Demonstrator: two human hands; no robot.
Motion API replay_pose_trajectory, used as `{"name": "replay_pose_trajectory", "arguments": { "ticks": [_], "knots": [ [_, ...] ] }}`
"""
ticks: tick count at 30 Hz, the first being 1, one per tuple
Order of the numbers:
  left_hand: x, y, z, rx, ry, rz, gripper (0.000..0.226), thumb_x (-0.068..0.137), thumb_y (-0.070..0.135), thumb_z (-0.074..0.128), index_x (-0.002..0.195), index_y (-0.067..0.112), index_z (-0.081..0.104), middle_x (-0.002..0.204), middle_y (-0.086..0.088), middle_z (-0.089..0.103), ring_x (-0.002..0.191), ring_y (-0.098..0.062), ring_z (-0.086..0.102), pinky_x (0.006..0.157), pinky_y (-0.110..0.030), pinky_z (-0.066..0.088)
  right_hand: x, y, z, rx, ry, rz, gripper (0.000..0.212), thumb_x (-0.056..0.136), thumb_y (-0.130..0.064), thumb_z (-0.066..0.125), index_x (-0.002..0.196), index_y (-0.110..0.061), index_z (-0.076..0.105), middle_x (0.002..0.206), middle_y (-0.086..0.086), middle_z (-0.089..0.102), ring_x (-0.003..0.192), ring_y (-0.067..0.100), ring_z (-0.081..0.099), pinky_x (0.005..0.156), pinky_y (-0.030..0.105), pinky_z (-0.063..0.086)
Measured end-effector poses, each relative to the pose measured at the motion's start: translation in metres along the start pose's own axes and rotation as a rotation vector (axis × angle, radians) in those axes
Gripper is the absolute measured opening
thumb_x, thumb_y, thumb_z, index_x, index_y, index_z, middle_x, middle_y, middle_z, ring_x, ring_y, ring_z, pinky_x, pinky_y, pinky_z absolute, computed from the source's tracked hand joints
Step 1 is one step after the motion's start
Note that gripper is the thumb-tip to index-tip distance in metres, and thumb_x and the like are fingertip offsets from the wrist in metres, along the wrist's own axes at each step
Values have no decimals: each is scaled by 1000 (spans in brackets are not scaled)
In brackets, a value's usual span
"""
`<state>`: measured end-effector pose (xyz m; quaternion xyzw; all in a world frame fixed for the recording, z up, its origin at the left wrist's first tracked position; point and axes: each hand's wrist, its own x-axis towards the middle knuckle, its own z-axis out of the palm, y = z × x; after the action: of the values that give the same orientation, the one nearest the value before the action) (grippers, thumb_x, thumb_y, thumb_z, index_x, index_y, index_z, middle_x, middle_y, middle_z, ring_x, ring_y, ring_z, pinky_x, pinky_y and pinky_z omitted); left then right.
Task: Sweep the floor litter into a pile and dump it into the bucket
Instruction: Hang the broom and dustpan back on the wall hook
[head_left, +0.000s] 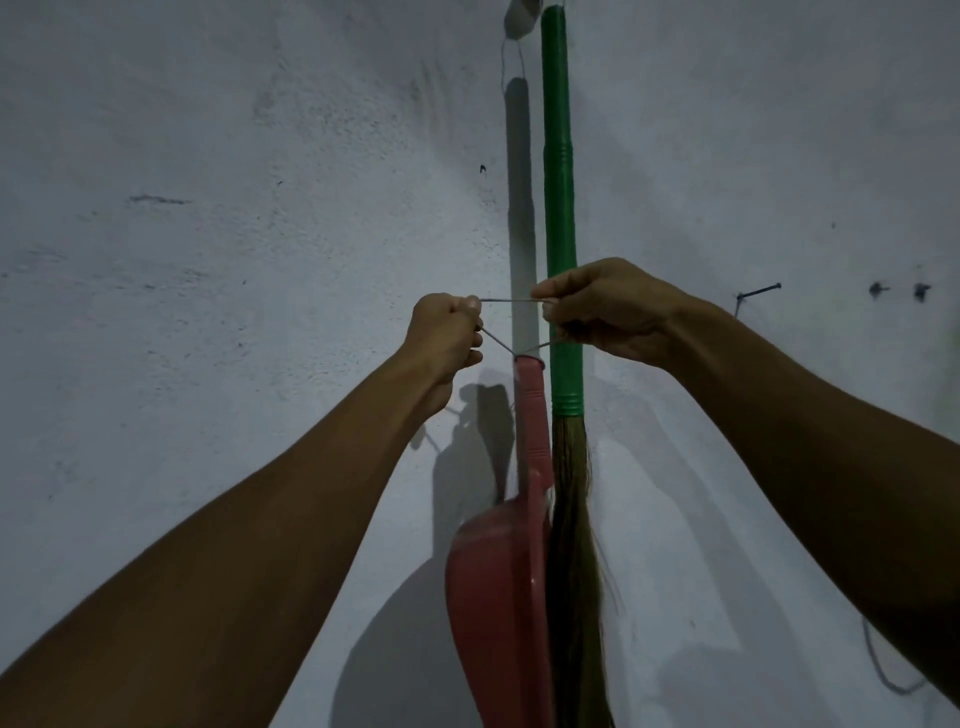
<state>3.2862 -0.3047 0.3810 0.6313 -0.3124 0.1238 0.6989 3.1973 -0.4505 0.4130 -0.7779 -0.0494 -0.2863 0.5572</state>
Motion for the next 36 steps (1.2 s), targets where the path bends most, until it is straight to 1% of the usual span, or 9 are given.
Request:
{"name": "replay_pose_trajectory", "arguments": {
  "ticks": [4, 7, 13, 17, 20, 24, 30, 33, 36],
  "knots": [
    [8, 2, 16, 19, -26, 67, 27, 103, 15, 45, 78, 10, 55, 74, -7, 52, 67, -14, 50, 63, -26, 48, 11, 1, -19, -57, 65, -23, 20, 86, 11, 60, 100, -1, 68, 103, 13, 63, 89, 22, 63, 69, 25, 58],
    [17, 9, 32, 16, -23, 107, 30, 102, 15, 47, 74, 8, 56, 70, -7, 53, 63, -14, 50, 61, -26, 47, 23, -3, -35, -112, 109, -52, 16, 86, 9, 61, 97, -2, 67, 103, 13, 64, 91, 22, 65, 65, 25, 58],
    [45, 36, 63, 11, 7, 167, 28, 102, 13, 46, 77, 8, 56, 68, -7, 52, 60, -13, 48, 55, -22, 44, 53, -25, -75, -195, 116, -151, 5, 87, 0, 67, 91, -2, 69, 90, 10, 68, 79, 18, 67, 57, 22, 57],
    [66, 57, 79, 24, 21, 207, 28, 103, 12, 45, 77, 7, 55, 69, -8, 49, 60, -13, 45, 52, -22, 39, 77, -38, -93, -275, 141, -204, 4, 89, -2, 67, 91, 1, 68, 84, 10, 67, 72, 16, 64, 53, 22, 53],
    [81, 71, 86, 72, 64, 225, 26, 102, 14, 46, 80, 6, 56, 71, -7, 50, 60, -12, 45, 52, -22, 39, 93, -46, -101, -326, 153, -256, 7, 89, -6, 68, 87, 1, 68, 76, 8, 67, 61, 13, 61, 44, 18, 50],
    [98, 83, 88, 125, 140, 258, 27, 102, 16, 47, 79, 6, 55, 69, -8, 48, 57, -13, 43, 50, -23, 38, 113, -55, -107, -218, 177, -327, 12, 87, -7, 72, 79, 0, 66, 70, 10, 65, 56, 15, 61, 43, 17, 50],
    [124, 103, 92, 184, 229, 348, 29, 103, 16, 45, 77, 7, 54, 66, -7, 46, 56, -13, 42, 51, -25, 37, 146, -68, -99, -92, 290, -440, 9, 89, -5, 68, 90, 3, 68, 74, 12, 65, 61, 17, 63, 46, 19, 52],
    [142, 114, 94, 212, 258, 414, 28, 103, 17, 44, 79, 8, 55, 69, -6, 48, 58, -12, 44, 51, -24, 38, 166, -78, -91, -54, 378, -478, 12, 92, -6, 65, 96, 4, 67, 86, 16, 66, 65, 20, 64, 50, 24, 55],
    [161, 130, 96, 252, 296, 481, 26, 103, 19, 45, 81, 8, 54, 69, -5, 48, 57, -12, 43, 47, -22, 34, 185, -90, -82, 15, 449, -485, 11, 95, -5, 58, 100, 5, 62, 94, 19, 65, 69, 26, 67, 60, 35, 62]
  ]
}}
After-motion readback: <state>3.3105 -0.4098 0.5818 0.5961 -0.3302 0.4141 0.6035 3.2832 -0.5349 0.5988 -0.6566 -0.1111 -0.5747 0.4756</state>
